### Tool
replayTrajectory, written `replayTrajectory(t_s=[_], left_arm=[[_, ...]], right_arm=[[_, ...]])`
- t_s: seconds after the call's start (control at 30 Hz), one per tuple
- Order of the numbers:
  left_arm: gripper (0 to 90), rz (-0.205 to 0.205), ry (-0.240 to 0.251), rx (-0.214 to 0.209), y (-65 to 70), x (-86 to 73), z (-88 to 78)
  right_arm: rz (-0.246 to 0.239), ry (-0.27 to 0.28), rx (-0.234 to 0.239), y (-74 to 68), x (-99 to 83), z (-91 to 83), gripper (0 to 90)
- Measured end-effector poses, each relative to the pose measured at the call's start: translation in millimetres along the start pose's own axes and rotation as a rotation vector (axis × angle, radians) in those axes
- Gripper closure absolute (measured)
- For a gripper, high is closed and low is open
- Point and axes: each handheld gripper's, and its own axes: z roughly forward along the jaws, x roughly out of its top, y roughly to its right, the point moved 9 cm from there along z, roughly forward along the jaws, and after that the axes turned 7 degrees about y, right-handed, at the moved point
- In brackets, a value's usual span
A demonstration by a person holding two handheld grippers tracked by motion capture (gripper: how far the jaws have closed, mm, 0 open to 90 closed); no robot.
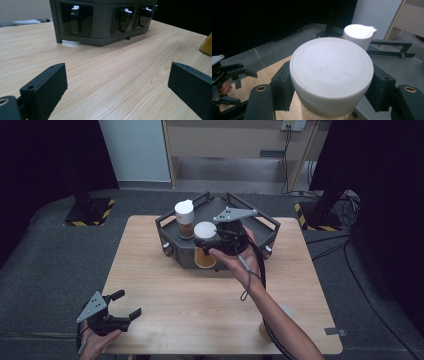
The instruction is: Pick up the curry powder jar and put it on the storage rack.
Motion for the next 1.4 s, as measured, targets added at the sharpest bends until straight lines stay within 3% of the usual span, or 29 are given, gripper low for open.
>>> replayTrajectory(t_s=[0.6,0.97,1.4], left_arm=[[1.4,-0.007,0.0,0.0,-0.7,-0.2,-0.5],[1.5,-0.012,0.003,0.002,-1.6,-0.8,-0.8],[1.8,-0.015,0.007,0.005,-1.9,-1.2,-1.4]], right_arm=[[0.018,-0.021,-0.111,35.6,27.9,32.9,33.4],[0.049,-0.032,-0.177,58.0,24.0,59.1,33.4],[0.086,-0.041,-0.237,80.5,4.8,84.5,33.4]])
